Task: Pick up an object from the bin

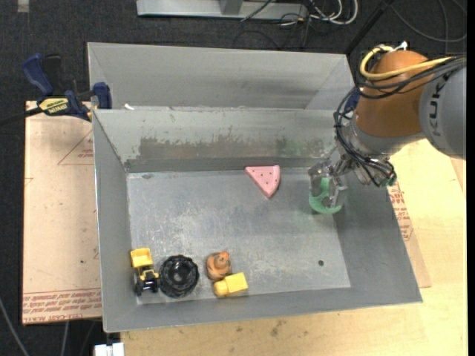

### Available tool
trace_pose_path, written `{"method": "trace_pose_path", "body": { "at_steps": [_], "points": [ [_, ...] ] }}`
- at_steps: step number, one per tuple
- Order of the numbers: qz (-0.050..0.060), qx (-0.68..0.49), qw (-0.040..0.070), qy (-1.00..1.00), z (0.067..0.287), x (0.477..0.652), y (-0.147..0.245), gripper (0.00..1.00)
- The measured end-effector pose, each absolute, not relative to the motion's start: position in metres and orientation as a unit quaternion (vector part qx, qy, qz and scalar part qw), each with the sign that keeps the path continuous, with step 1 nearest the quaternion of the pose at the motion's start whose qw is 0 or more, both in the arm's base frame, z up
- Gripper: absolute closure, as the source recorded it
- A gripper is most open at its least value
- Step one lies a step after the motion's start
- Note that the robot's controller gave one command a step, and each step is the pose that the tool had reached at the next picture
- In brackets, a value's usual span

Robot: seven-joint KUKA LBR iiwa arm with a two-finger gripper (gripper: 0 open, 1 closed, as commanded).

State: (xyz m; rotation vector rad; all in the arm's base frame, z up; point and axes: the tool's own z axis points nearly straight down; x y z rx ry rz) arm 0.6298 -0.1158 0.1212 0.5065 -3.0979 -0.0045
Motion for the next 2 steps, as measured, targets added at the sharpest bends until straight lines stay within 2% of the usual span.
{"method": "trace_pose_path", "body": {
  "at_steps": [1, 2],
  "points": [
    [0.002, 0.162, -0.008, -0.987, 0.139, 0.638, -0.125, 1.00],
    [0.001, 0.175, -0.005, -0.985, 0.281, 0.633, -0.120, 1.00]
  ]
}}
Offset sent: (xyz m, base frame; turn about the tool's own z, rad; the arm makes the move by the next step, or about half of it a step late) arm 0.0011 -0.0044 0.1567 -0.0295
